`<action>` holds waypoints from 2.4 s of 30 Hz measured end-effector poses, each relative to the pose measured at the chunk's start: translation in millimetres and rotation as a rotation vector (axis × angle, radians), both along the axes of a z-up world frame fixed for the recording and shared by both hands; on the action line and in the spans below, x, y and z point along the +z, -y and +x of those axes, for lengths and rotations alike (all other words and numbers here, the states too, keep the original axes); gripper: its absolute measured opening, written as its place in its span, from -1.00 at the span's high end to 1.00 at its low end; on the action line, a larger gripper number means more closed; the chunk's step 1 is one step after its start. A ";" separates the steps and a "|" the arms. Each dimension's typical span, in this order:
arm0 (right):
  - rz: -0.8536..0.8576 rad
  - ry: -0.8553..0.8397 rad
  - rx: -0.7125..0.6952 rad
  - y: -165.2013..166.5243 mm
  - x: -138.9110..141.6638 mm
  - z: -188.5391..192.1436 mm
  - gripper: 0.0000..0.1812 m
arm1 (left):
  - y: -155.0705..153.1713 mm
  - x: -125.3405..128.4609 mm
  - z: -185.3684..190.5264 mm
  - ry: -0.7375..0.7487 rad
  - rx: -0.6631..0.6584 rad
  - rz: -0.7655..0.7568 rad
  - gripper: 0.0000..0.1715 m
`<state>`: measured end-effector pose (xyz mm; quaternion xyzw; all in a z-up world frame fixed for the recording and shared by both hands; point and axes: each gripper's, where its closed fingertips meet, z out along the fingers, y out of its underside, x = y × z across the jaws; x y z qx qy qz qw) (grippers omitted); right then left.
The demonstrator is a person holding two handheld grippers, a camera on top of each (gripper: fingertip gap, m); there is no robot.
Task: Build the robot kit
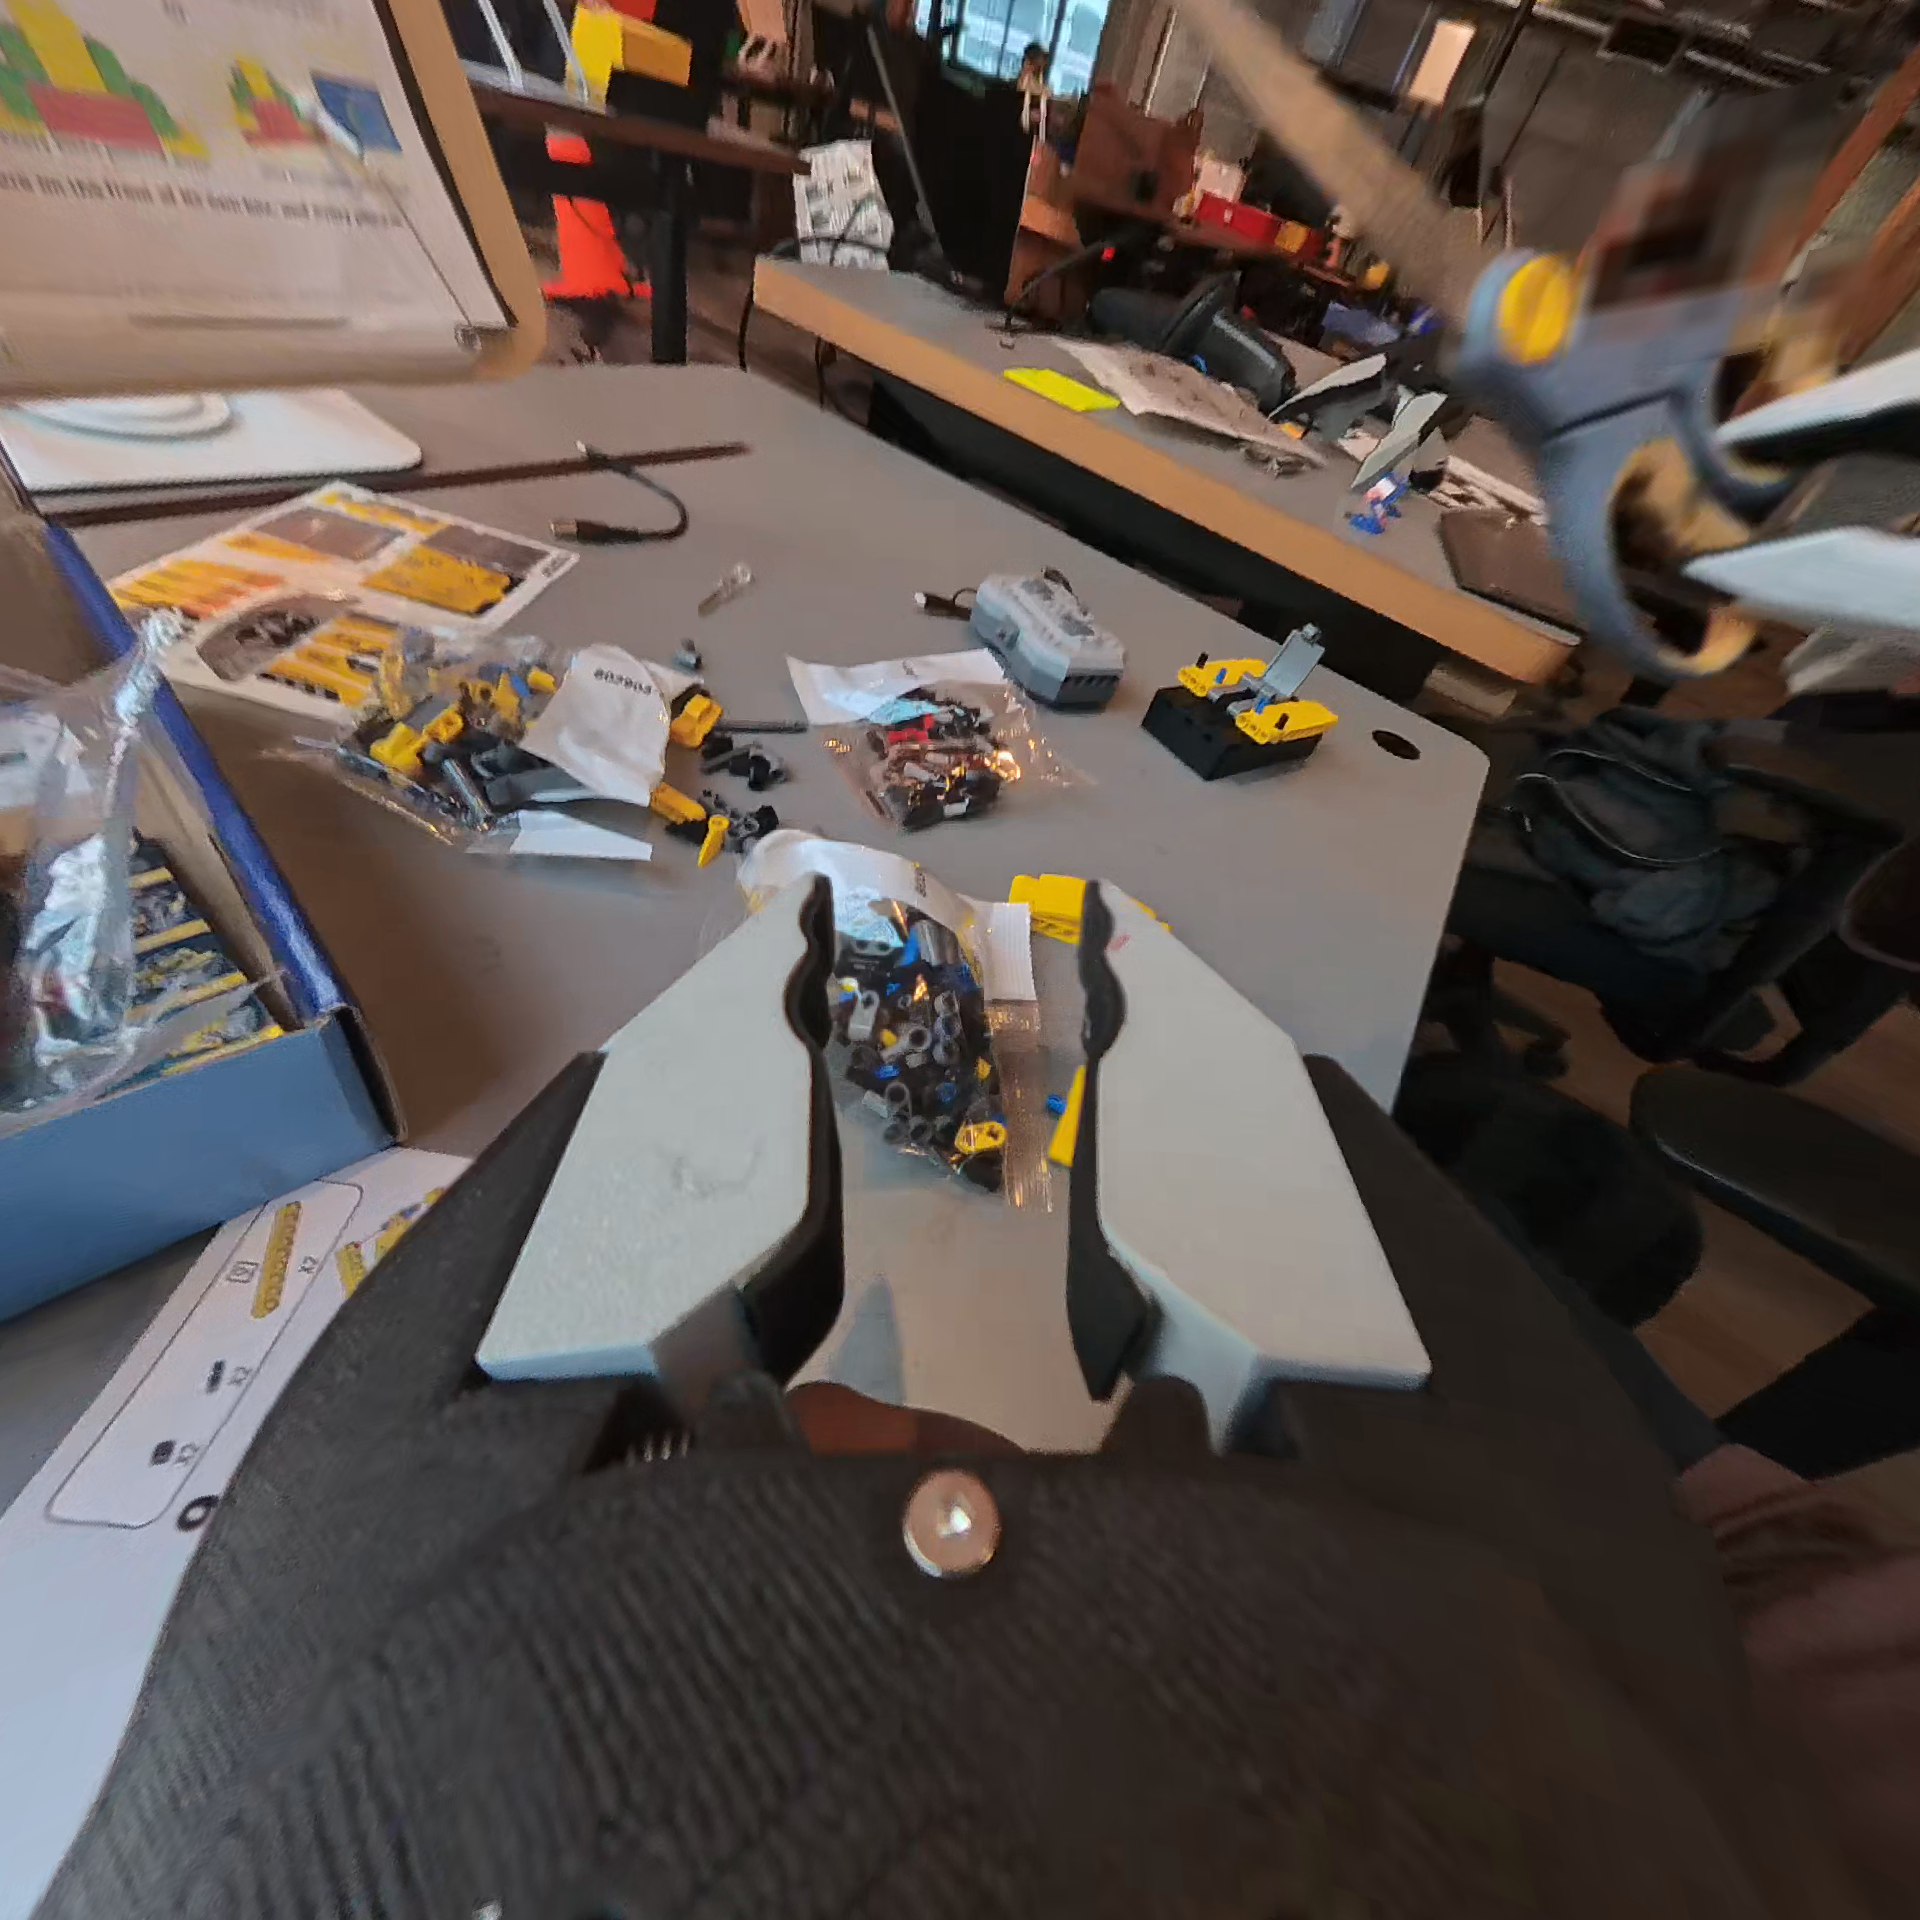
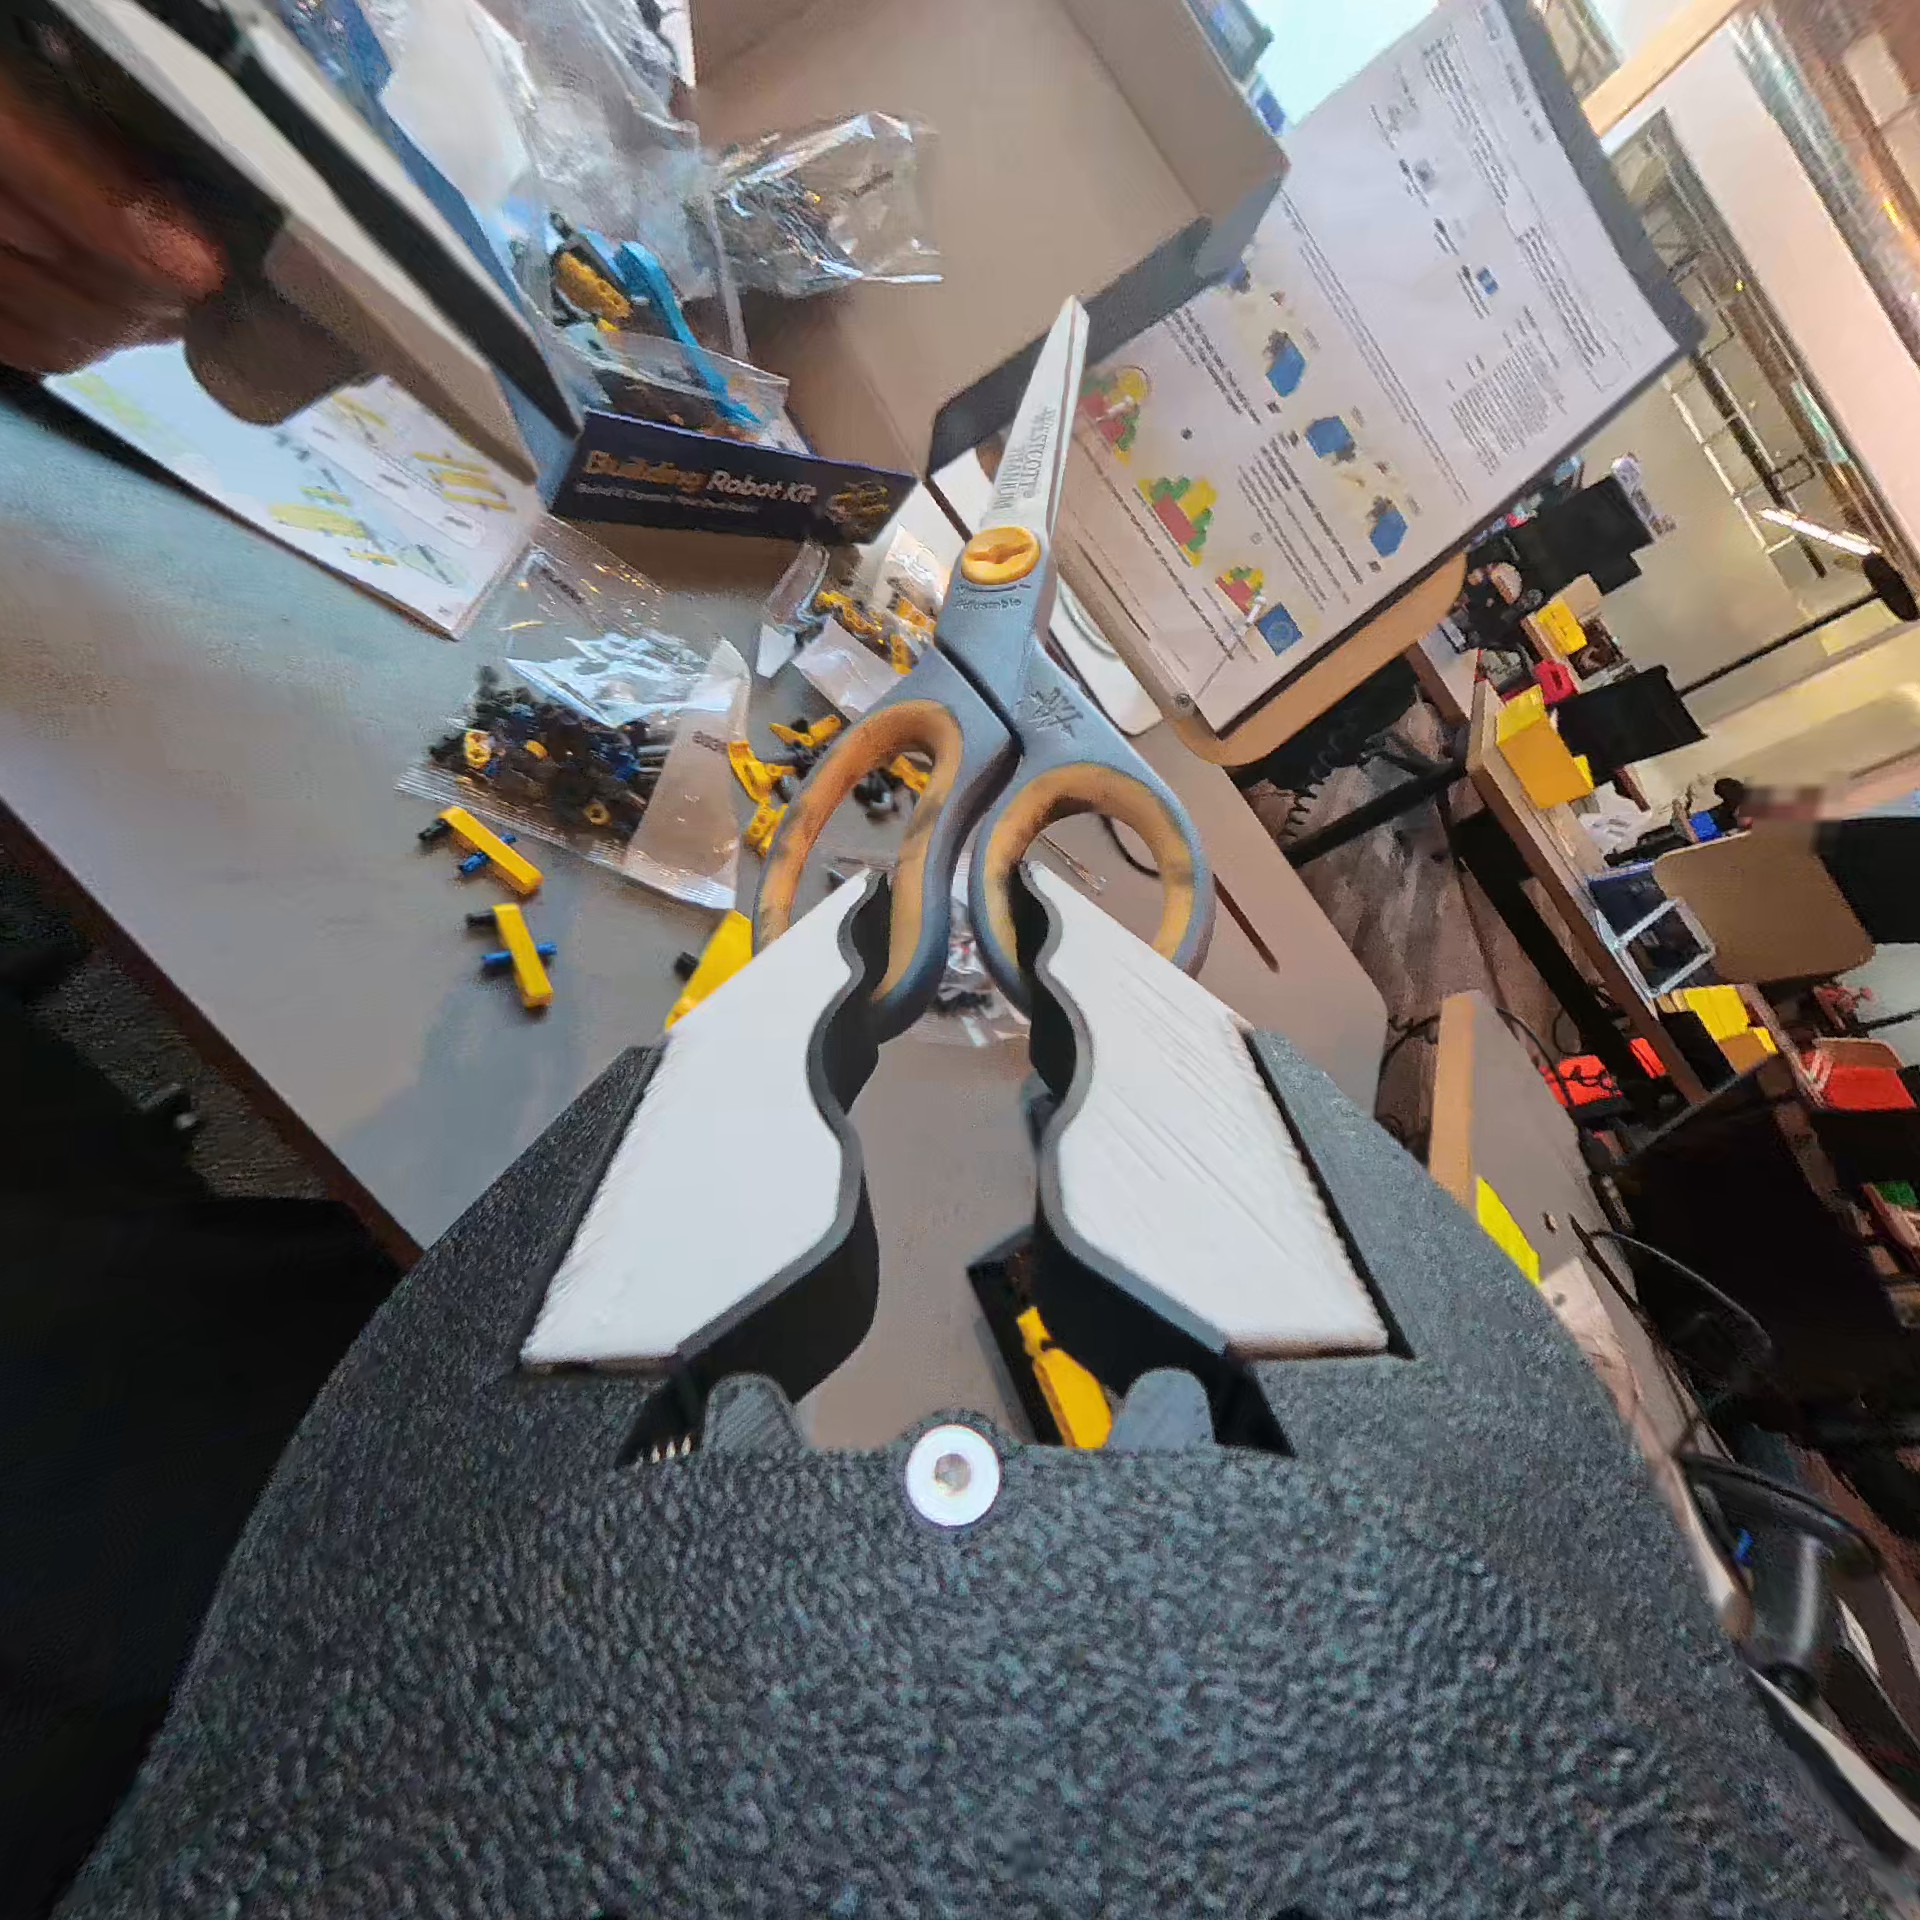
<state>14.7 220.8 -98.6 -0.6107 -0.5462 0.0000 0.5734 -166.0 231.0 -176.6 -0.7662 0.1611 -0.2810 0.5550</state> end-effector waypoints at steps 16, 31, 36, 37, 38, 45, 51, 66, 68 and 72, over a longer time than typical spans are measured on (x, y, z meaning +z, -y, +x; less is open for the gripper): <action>-0.065 -0.006 0.169 47.2 -87.3 -60.4 0.74 | 38.9 11.2 69.0 0.450 -0.335 -0.147 0.42; -0.077 -0.088 0.220 56.6 -85.8 -64.1 0.74 | 35.2 18.7 70.4 0.636 -0.305 -0.131 0.79; -0.109 -0.155 0.231 56.2 -85.2 -66.1 0.74 | 39.6 27.6 69.3 0.532 -0.285 -0.028 0.80; -0.128 -0.189 0.245 58.0 -82.4 -66.9 0.74 | 41.2 30.7 69.1 0.510 -0.287 -0.013 0.80; -0.156 -0.222 0.260 59.8 -79.2 -67.2 0.75 | 42.5 34.2 68.5 0.487 -0.286 0.006 0.80; -0.388 -0.581 0.356 52.5 -33.0 -40.7 0.72 | 54.8 58.0 59.9 0.326 -0.283 0.170 0.82; -0.716 -0.559 0.503 64.7 -55.3 -56.5 0.64 | 73.8 77.1 69.6 0.329 -0.360 0.285 0.82; 0.475 0.050 0.105 52.3 -35.3 -46.0 0.91 | 39.9 52.8 55.8 0.489 -0.133 -0.003 0.76; 0.549 0.101 0.088 53.4 -38.7 -48.3 0.91 | 41.1 53.4 54.2 0.568 -0.146 -0.025 0.82; 0.351 0.076 0.204 58.3 -62.4 -56.7 0.89 | 50.3 60.7 53.7 0.508 -0.205 0.071 0.85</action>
